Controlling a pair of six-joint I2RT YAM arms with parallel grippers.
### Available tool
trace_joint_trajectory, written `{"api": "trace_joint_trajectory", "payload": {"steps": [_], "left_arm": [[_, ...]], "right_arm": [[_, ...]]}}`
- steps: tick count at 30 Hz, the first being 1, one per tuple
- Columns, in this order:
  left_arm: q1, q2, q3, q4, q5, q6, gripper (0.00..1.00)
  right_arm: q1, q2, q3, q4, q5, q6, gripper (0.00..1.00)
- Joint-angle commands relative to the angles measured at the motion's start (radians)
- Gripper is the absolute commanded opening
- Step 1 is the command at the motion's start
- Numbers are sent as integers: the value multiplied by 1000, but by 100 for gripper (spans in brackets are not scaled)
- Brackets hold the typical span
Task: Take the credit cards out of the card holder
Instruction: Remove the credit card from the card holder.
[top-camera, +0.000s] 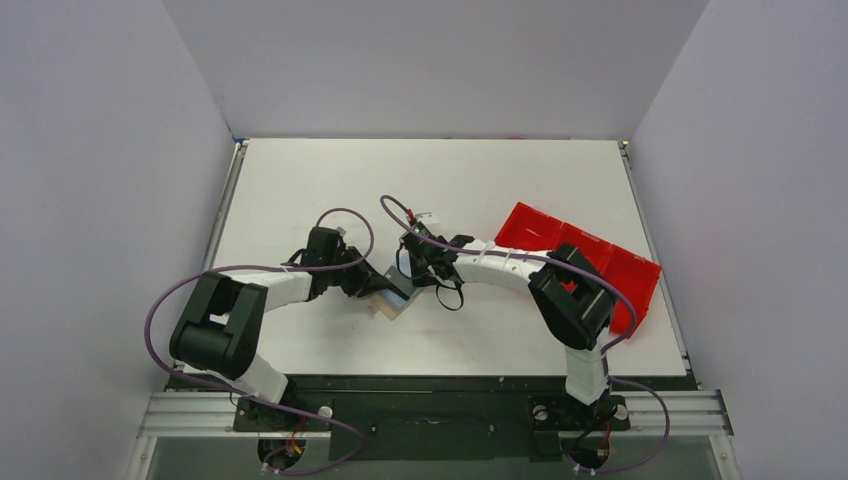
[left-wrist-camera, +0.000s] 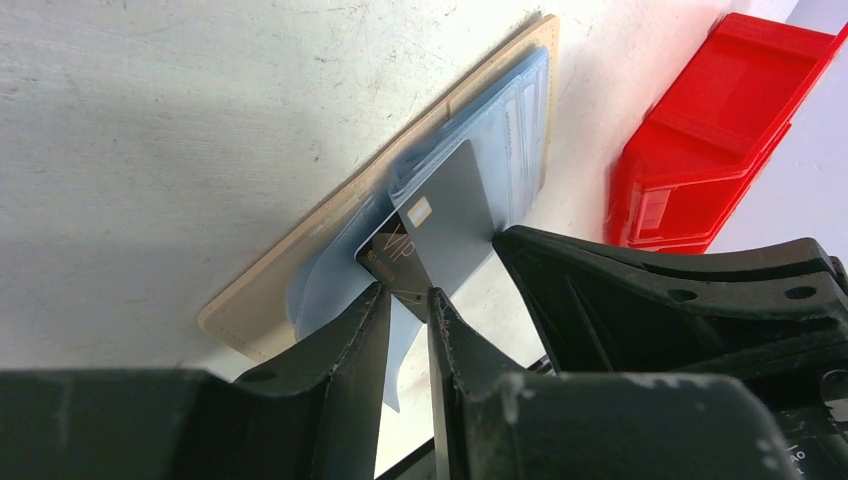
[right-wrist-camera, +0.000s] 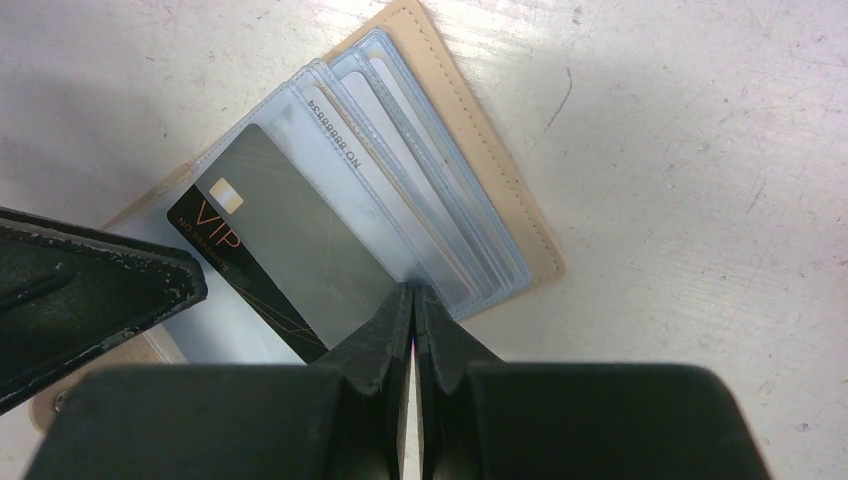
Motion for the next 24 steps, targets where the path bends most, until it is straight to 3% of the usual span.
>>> {"api": "trace_joint_trajectory", "payload": {"steps": [1, 13, 24], "left_arm": [[6, 1, -3, 49, -20, 8, 19], [6, 47, -17, 67, -51, 15, 19], [6, 93, -47, 207, -39, -30, 19]], "right_arm": [[6, 42, -22, -15, 23, 11, 0], [5, 45, -21, -18, 18, 9, 0], [3, 51, -19, -24, 16, 5, 0]]}}
